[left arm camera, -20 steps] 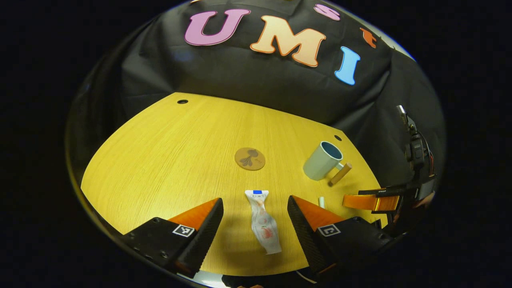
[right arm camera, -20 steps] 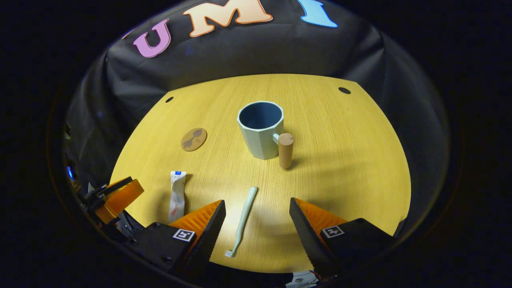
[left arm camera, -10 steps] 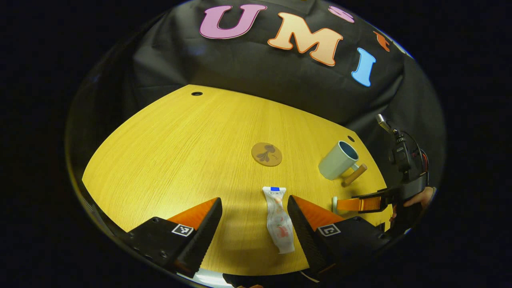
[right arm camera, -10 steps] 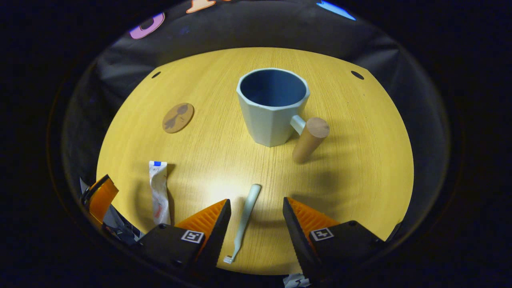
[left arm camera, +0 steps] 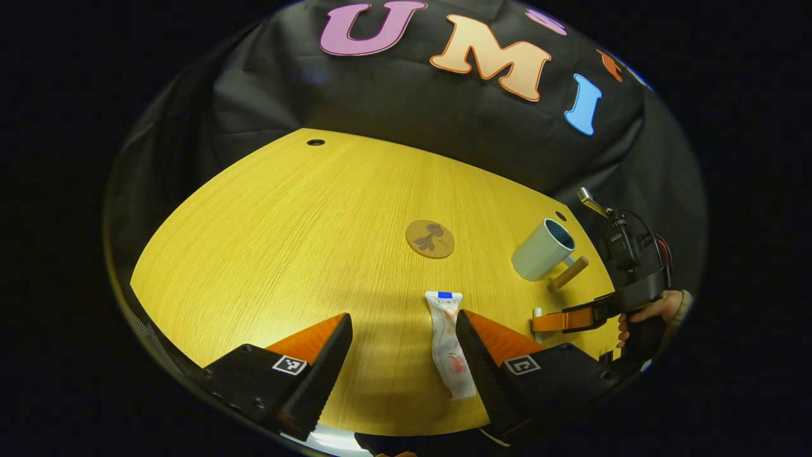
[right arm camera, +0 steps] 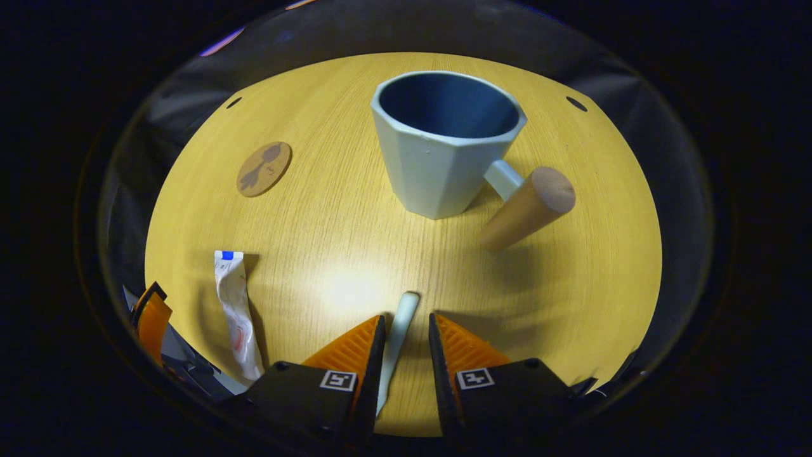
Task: Put the toothbrush and toothpaste on the desktop into the cup, then pick up the cup and place it on the coaster on the desktop.
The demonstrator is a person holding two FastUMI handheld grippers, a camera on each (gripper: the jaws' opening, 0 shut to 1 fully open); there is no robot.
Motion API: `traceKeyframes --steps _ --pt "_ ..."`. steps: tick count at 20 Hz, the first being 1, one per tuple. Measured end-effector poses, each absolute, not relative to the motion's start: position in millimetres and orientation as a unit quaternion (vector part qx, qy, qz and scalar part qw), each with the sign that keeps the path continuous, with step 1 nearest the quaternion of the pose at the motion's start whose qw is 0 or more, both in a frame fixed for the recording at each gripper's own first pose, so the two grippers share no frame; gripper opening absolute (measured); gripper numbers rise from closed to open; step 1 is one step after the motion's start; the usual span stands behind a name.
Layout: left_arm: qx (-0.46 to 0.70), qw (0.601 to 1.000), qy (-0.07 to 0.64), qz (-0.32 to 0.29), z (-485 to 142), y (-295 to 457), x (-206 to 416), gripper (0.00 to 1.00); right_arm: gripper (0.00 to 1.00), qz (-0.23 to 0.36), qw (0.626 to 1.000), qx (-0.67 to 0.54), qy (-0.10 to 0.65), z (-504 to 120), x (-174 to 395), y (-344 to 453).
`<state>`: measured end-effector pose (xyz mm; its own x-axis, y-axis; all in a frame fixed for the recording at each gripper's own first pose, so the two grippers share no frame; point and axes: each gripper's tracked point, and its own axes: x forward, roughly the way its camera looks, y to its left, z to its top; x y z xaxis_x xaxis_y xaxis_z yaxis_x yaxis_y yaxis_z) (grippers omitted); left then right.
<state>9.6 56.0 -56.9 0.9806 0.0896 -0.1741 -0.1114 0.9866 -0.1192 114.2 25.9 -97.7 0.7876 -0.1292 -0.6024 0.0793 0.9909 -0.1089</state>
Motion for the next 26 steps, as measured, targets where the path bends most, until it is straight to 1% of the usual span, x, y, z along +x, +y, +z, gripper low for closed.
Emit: traceKeyframes --steps 2,3,4,6,9,11,14,17,21,25,26 --pt "-0.063 0.993 0.086 0.049 -55.7 55.0 9.8 0.96 0.40 -0.062 0.944 -0.042 0.321 -97.7 116.3 22.4" --pt "-0.063 0.993 0.088 0.047 -56.1 54.6 11.1 0.96 0.27 -0.060 0.944 -0.043 0.322 -97.4 115.9 22.7" --pt "-0.063 0.993 0.090 0.046 -56.3 53.6 12.6 0.96 0.25 -0.060 0.944 -0.045 0.322 -96.9 116.7 20.8" --pt "-0.064 0.992 0.098 0.045 -57.1 51.4 14.2 0.96 0.17 -0.059 0.944 -0.048 0.320 -96.5 115.4 21.5" --pt "-0.068 0.990 0.112 0.044 -59.2 44.9 17.7 0.96 0.17 -0.056 0.945 -0.052 0.317 -97.0 115.3 21.8" --pt "-0.064 0.988 0.129 0.051 -62.6 42.9 22.1 0.96 0.09 -0.056 0.945 -0.053 0.317 -98.1 113.6 21.8" --pt "-0.044 0.987 0.146 0.056 -59.6 36.8 31.4 0.96 0.08 -0.049 0.948 -0.070 0.307 -101.4 110.4 21.2" --pt "-0.032 0.986 0.161 0.042 -60.5 19.9 36.9 0.96 0.07 -0.027 0.956 -0.053 0.288 -95.5 94.6 25.6" --pt "-0.032 0.977 0.209 0.036 -71.1 6.4 51.0 0.95 0.07 -0.032 0.970 -0.028 0.240 -69.8 73.6 10.9" --pt "-0.042 0.968 0.242 0.046 -83.8 3.7 64.3 0.95 0.07 -0.049 0.975 -0.013 0.215 -54.7 53.1 -14.7" --pt "-0.048 0.965 0.254 0.049 -87.7 3.8 68.1 0.94 0.07 -0.051 0.976 -0.008 0.212 -52.5 49.0 -19.6"
